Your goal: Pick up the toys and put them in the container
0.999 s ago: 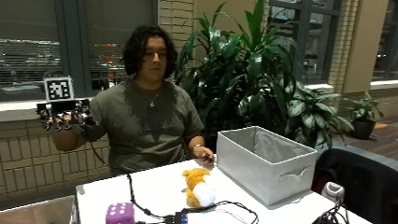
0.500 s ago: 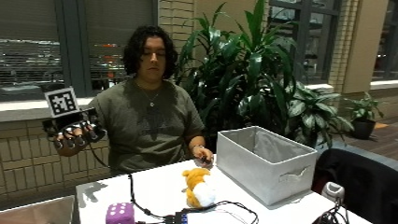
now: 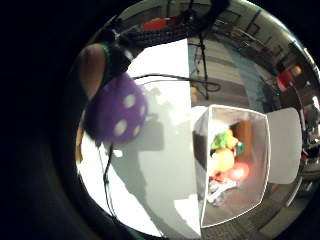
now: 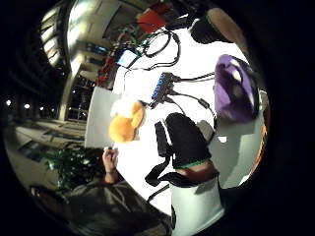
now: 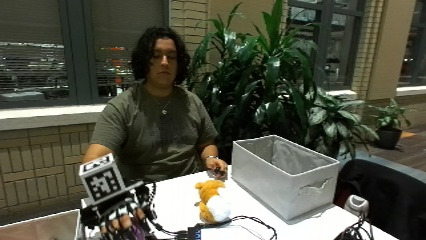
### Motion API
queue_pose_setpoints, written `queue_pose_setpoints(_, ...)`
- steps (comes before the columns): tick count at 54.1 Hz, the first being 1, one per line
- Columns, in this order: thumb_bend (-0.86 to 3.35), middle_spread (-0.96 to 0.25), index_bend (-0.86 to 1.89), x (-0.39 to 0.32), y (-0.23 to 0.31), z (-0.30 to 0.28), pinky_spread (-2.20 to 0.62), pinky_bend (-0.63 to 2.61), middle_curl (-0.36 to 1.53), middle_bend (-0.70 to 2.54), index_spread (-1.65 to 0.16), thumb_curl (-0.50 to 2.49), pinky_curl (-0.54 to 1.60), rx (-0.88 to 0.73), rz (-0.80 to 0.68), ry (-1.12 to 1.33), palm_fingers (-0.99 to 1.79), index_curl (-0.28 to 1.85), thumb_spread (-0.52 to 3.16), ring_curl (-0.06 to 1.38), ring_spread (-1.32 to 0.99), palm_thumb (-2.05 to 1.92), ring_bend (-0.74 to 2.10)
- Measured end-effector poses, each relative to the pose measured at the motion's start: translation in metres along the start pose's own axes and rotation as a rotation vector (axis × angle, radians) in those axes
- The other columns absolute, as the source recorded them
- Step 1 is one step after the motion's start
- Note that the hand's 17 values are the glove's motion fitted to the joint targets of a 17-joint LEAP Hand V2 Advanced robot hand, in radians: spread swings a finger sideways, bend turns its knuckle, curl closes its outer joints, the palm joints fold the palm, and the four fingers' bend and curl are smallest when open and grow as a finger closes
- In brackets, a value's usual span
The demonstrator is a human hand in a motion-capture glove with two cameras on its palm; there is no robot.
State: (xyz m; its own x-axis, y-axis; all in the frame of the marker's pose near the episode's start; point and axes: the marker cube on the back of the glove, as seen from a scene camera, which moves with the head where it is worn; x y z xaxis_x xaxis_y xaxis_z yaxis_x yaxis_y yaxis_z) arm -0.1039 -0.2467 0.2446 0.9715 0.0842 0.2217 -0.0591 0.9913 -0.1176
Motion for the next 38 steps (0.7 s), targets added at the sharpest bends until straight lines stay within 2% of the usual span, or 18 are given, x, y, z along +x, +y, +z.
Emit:
queue_pose_setpoints(3, 0.04, -0.14, 0.35, 0.006, -0.006, 0.019, -0.06, 0.71, 0.25, 0.18, -0.39, 0.25, 0.32, -0.046, -0.017, 0.103, 0.33, 0.35, 1.44, 0.15, -0.22, 0.12, 0.35)
queue_pose_setpoints(5, 0.05, -0.14, 0.34, 0.01, -0.008, 0.026, -0.08, 0.73, 0.25, 0.19, -0.39, 0.26, 0.32, -0.017, -0.044, 0.155, 0.38, 0.35, 1.45, 0.15, -0.23, 0.15, 0.37)
queue_pose_setpoints(7, 0.08, -0.18, 0.24, 0.014, -0.01, 0.031, -0.16, 0.79, 0.26, 0.23, -0.39, 0.28, 0.32, 0.048, -0.072, 0.186, 0.61, 0.32, 1.48, 0.19, -0.27, 0.2, 0.52)
queue_pose_setpoints(9, 0.09, -0.2, 0.19, 0.017, -0.013, 0.033, -0.2, 0.79, 0.27, 0.23, -0.39, 0.29, 0.31, 0.094, -0.098, 0.196, 0.67, 0.31, 1.49, 0.19, -0.3, 0.22, 0.58)
queue_pose_setpoints(10, 0.15, -0.22, 0.17, 0.019, -0.014, 0.034, -0.27, 0.83, 0.29, 0.27, -0.4, 0.34, 0.33, 0.108, -0.109, 0.195, 0.85, 0.31, 1.49, 0.24, -0.34, 0.34, 0.69)
queue_pose_setpoints(11, 0.16, -0.23, 0.14, 0.021, -0.015, 0.035, -0.29, 0.83, 0.29, 0.28, -0.4, 0.35, 0.32, 0.121, -0.118, 0.191, 0.88, 0.29, 1.48, 0.23, -0.35, 0.37, 0.7)
queue_pose_setpoints(12, 0.18, -0.26, 0.21, 0.022, -0.016, 0.036, -0.31, 0.8, 0.31, 0.36, -0.41, 0.39, 0.32, 0.13, -0.123, 0.184, 1.04, 0.31, 1.43, 0.26, -0.37, 0.43, 0.76)
queue_pose_setpoints(16, 0.19, -0.32, 0.25, 0.024, -0.018, 0.035, -0.37, 0.82, 0.37, 0.48, -0.43, 0.45, 0.37, 0.129, -0.128, 0.165, 1.17, 0.35, 1.35, 0.32, -0.43, 0.5, 0.86)
queue_pose_setpoints(23, 0.22, -0.43, 0.32, 0.023, -0.017, 0.027, -0.42, 0.96, 0.5, 0.7, -0.48, 0.54, 0.45, 0.193, -0.148, 0.164, 1.2, 0.43, 1.32, 0.43, -0.5, 0.55, 1.05)
queue_pose_setpoints(30, 0.22, -0.51, 0.48, 0.004, 0.005, -0.011, -0.45, 1.03, 0.64, 0.92, -0.53, 0.62, 0.51, 0.188, -0.143, -0.063, 1.18, 0.55, 1.3, 0.52, -0.53, 0.53, 1.2)
queue_pose_setpoints(35, 0.23, -0.53, 0.6, -0.057, 0.018, -0.058, -0.46, 1.07, 0.72, 1.03, -0.56, 0.68, 0.54, 0.315, -0.123, -0.257, 1.13, 0.64, 1.28, 0.57, -0.53, 0.52, 1.27)
queue_pose_setpoints(38, 0.23, -0.53, 0.65, -0.099, 0.038, -0.088, -0.46, 1.09, 0.77, 1.08, -0.56, 0.72, 0.55, 0.311, -0.236, -0.338, 1.1, 0.7, 1.26, 0.6, -0.52, 0.52, 1.3)
